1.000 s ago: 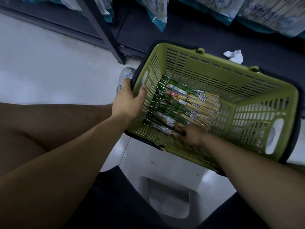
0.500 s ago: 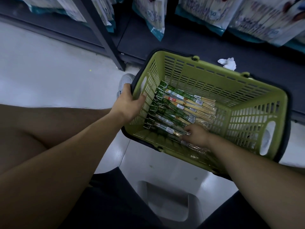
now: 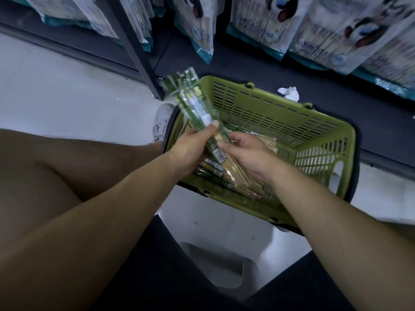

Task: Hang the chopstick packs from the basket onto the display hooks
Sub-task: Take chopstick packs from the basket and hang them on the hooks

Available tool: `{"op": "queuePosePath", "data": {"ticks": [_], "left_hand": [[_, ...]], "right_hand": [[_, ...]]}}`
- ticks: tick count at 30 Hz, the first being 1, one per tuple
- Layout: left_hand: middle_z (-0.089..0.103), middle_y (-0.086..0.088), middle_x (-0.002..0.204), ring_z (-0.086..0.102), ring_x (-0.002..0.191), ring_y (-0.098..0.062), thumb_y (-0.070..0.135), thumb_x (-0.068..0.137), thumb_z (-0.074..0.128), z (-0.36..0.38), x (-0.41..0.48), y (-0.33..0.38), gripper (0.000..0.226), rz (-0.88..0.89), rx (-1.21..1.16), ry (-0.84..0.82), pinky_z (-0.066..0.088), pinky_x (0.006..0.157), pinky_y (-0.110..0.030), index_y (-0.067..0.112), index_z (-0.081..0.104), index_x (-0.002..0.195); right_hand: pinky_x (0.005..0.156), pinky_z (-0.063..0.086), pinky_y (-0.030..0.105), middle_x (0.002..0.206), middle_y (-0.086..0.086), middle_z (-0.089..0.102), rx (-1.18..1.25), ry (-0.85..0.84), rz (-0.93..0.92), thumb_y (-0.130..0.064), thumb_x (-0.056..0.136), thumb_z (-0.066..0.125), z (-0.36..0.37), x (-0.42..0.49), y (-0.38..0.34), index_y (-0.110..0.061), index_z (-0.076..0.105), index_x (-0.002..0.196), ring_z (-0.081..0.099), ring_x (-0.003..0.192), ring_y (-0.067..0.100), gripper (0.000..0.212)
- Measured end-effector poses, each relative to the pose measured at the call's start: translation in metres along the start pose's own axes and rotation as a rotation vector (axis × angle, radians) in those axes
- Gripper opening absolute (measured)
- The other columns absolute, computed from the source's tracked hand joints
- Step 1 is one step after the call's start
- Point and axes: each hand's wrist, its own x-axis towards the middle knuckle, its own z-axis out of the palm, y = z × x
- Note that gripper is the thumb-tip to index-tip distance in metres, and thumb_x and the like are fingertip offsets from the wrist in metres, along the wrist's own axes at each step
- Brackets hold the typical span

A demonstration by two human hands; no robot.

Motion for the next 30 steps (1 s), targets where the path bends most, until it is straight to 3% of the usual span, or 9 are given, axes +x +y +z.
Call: {"op": "queuePosePath", "data": {"ticks": [3,6,11,13,16,19,25,30], "left_hand": [[0.074,-0.018,0.109,0.072,0.107,-0.037,0.022,0.106,0.057,-0.002,0.007,0.003,0.024,0.102,-0.102,0.042,0.057,0.1,-0.052,0.0,0.061,0.115],[0.077,-0.011,0.088,0.077,0.087,-0.029,0.023,0.106,0.057,-0.017,0.013,0.01,0.025,0.158,-0.057,0.097,0.064,0.078,-0.043,0.004,0.054,0.121],[0.066,-0.006,0.067,0.065,0.058,-0.022,0.025,0.102,0.065,-0.043,0.02,0.011,0.028,0.158,0.034,0.21,0.06,0.065,-0.039,0.005,0.049,0.115],[0.065,-0.003,0.061,0.062,0.053,-0.02,0.025,0.101,0.066,-0.047,0.02,0.01,0.028,0.182,0.013,0.233,0.059,0.058,-0.036,0.006,0.048,0.11],[0.064,-0.002,0.061,0.062,0.052,-0.021,0.025,0.1,0.067,-0.048,0.022,0.013,0.025,0.253,0.054,0.263,0.058,0.055,-0.036,0.008,0.049,0.105],[0.064,-0.003,0.064,0.063,0.055,-0.024,0.026,0.1,0.066,-0.048,0.026,0.015,0.024,0.308,0.117,0.291,0.058,0.055,-0.036,0.008,0.052,0.105],[0.064,-0.003,0.064,0.065,0.054,-0.024,0.024,0.1,0.066,-0.045,0.032,0.014,0.017,0.334,0.172,0.305,0.057,0.053,-0.035,0.013,0.053,0.097],[0.064,-0.002,0.064,0.065,0.054,-0.022,0.024,0.1,0.066,-0.043,0.032,0.013,0.016,0.351,0.151,0.31,0.057,0.055,-0.035,0.014,0.054,0.096]], "right_hand": [[0.08,0.056,0.034,0.093,-0.006,0.078,-0.054,-0.002,-0.043,-0.044,0.092,0.071,0.018,0.001,0.001,-0.031,0.077,0.099,0.074,0.086,0.013,0.016],[0.078,0.059,0.038,0.093,0.001,0.078,-0.059,-0.026,0.06,-0.047,0.095,0.066,0.009,0.008,0.018,-0.023,0.075,0.101,0.074,0.089,0.022,0.026],[0.087,0.051,0.033,0.112,0.004,0.069,-0.67,0.134,0.146,-0.029,0.096,0.069,-0.021,0.031,0.08,-0.017,0.07,0.115,0.065,0.103,0.024,0.022],[0.089,0.049,0.032,0.123,0.008,0.064,-0.833,0.123,0.124,-0.03,0.093,0.071,-0.026,0.037,0.1,-0.017,0.064,0.125,0.06,0.111,0.027,0.035],[0.099,0.043,0.038,0.141,0.011,0.049,-1.077,0.079,0.086,-0.046,0.087,0.074,-0.019,0.047,0.117,-0.019,0.051,0.142,0.045,0.13,0.033,0.065],[0.107,0.041,0.045,0.146,0.015,0.042,-1.196,0.033,0.092,-0.052,0.084,0.073,-0.009,0.056,0.125,-0.02,0.038,0.15,0.036,0.136,0.036,0.082],[0.104,0.043,0.044,0.143,0.016,0.046,-1.247,0.069,0.136,-0.039,0.085,0.078,-0.001,0.071,0.125,-0.017,0.045,0.142,0.043,0.131,0.036,0.069],[0.087,0.049,0.04,0.127,0.012,0.055,-1.256,0.064,0.103,-0.029,0.09,0.072,0.001,0.073,0.125,-0.016,0.054,0.13,0.053,0.117,0.032,0.045]]}}
